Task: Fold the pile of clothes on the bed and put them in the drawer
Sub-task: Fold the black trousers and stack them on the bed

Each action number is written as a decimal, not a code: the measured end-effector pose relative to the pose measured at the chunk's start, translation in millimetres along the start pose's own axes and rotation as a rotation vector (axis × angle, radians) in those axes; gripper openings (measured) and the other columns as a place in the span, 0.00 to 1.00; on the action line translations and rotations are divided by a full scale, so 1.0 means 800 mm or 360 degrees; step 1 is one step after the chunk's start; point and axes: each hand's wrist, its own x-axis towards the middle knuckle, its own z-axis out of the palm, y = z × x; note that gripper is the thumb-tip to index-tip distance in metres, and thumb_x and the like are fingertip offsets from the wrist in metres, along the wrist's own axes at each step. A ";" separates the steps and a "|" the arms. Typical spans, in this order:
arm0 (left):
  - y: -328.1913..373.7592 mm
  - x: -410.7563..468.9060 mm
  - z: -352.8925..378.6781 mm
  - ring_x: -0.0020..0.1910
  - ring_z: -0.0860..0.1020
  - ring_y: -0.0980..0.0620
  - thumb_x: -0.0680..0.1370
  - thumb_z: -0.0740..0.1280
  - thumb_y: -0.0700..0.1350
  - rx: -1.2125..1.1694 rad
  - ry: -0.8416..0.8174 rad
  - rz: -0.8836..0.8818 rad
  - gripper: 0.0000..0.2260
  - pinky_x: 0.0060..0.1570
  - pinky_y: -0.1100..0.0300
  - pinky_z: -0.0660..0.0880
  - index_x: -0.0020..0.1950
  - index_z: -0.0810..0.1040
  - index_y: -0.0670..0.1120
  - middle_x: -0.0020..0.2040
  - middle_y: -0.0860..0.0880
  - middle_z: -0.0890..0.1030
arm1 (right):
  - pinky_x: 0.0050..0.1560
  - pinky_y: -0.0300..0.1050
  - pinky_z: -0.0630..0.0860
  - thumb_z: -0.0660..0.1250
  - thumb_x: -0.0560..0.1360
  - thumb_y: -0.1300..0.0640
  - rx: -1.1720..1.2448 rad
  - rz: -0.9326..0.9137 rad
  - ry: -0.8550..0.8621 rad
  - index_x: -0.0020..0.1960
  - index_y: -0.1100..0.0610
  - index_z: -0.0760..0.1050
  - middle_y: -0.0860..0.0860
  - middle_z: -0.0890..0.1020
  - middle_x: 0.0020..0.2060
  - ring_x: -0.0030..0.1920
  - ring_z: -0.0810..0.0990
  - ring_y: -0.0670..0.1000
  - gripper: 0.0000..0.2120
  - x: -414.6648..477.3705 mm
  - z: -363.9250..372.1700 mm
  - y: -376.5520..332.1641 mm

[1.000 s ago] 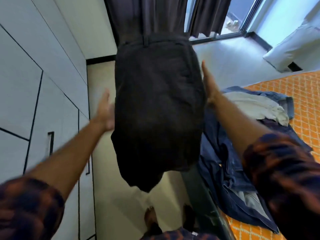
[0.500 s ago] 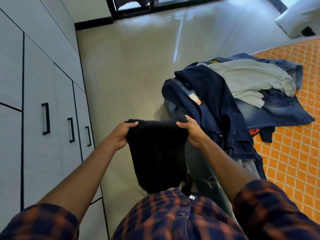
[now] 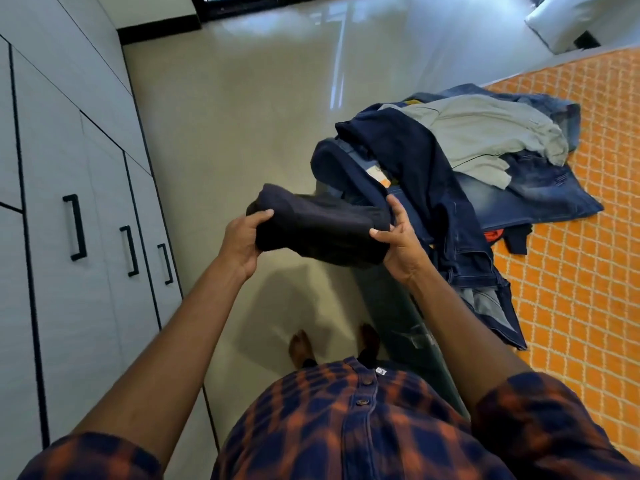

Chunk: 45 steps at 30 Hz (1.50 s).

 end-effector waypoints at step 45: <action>-0.160 -0.108 0.692 0.45 0.80 0.51 0.74 0.69 0.26 0.0916 -0.1012 0.0401 0.16 0.43 0.65 0.80 0.56 0.81 0.42 0.49 0.46 0.81 | 0.50 0.47 0.80 0.66 0.70 0.64 -0.1551 -0.1282 0.1521 0.52 0.61 0.86 0.58 0.87 0.46 0.50 0.85 0.55 0.15 -0.244 -0.561 -0.275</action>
